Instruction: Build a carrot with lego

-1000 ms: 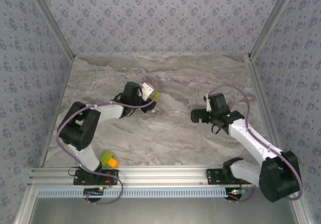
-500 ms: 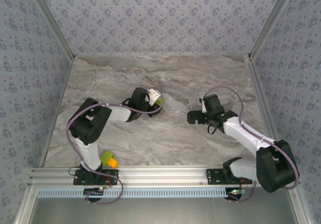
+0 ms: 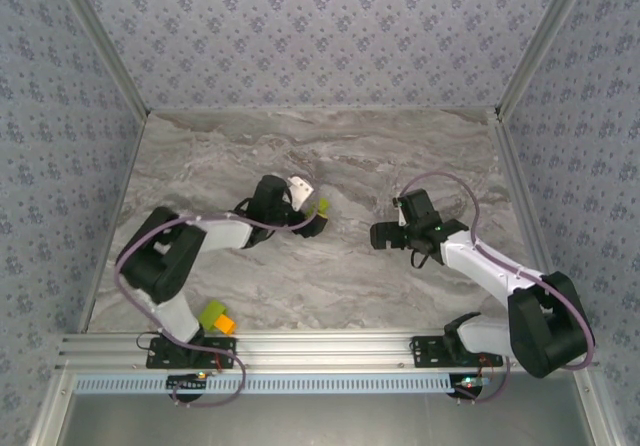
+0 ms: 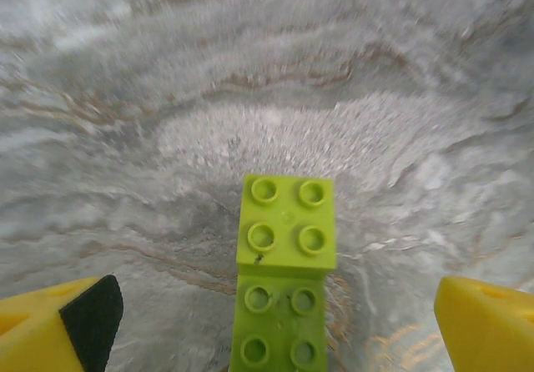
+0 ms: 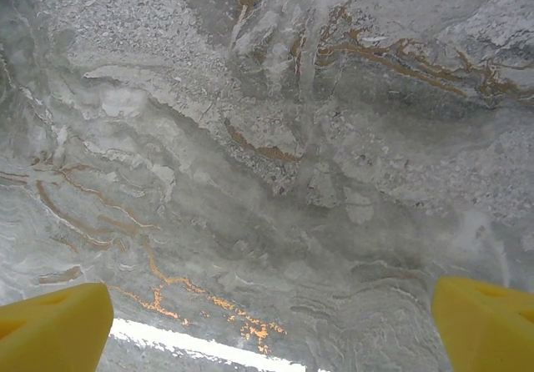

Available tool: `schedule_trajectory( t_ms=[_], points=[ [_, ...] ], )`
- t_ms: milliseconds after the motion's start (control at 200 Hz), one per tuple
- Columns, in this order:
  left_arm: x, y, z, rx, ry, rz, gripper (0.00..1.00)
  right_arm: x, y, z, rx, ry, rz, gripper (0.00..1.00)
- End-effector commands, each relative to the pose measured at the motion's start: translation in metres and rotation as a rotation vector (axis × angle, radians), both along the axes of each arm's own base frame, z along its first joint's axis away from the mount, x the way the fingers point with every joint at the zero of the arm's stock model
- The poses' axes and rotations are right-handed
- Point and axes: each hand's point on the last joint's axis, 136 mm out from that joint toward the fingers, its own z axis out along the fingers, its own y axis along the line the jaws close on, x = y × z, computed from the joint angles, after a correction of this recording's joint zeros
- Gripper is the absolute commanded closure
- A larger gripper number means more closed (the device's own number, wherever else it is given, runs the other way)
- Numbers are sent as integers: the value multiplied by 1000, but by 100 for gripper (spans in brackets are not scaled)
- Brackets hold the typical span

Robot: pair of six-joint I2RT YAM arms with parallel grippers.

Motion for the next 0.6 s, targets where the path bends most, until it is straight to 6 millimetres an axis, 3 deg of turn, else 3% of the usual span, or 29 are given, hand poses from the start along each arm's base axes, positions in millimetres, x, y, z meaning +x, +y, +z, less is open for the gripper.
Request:
schedule_trajectory(
  t_ms=[0, 135, 200, 255, 305, 435, 525, 595],
  points=[
    [-9, 12, 57, -74, -105, 29, 3, 6, -2, 13, -17, -24, -28, 0],
    [-28, 54, 95, -95, -216, 157, 3, 6, -5, 23, -24, -56, -44, 0],
    [-33, 87, 107, -86, -278, 277, 3, 8, -11, 31, -38, -87, -65, 0],
    [-30, 128, 111, -61, -320, 443, 3, 11, -16, 41, -58, -132, -79, 0],
    [-26, 169, 108, -27, -332, 606, 3, 15, -25, 50, -92, -180, -98, 0],
    [-15, 256, 74, 48, -271, 927, 3, 37, -65, 63, -278, -300, -221, 0],
    [-4, 280, 55, 55, -227, 996, 3, 55, -89, 57, -347, -346, -272, 0],
    [8, 287, 41, 4, -203, 998, 3, 68, -99, 59, -369, -396, -288, 0]
  ],
)
